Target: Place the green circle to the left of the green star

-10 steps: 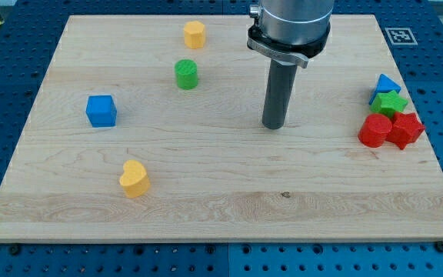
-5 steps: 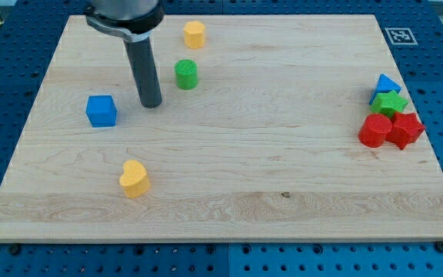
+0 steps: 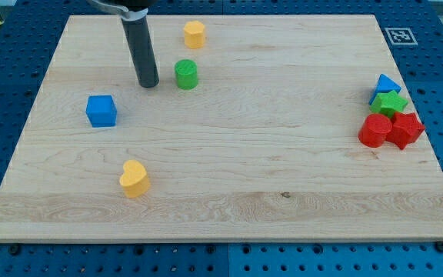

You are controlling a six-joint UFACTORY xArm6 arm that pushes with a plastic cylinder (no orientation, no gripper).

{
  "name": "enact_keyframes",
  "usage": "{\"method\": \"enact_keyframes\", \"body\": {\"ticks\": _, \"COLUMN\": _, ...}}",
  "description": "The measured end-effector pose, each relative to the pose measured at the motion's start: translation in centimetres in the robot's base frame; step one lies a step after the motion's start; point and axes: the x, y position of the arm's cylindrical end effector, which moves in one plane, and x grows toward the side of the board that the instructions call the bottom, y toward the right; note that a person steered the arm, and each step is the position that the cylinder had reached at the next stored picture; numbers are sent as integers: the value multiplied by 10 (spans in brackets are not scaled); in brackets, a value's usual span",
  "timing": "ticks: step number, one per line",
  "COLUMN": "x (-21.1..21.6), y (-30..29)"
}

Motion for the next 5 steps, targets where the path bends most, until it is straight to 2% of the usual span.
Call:
{"method": "enact_keyframes", "body": {"ticks": 3, "x": -9, "y": 73}}
{"method": "enact_keyframes", "body": {"ticks": 5, "x": -29, "y": 102}}
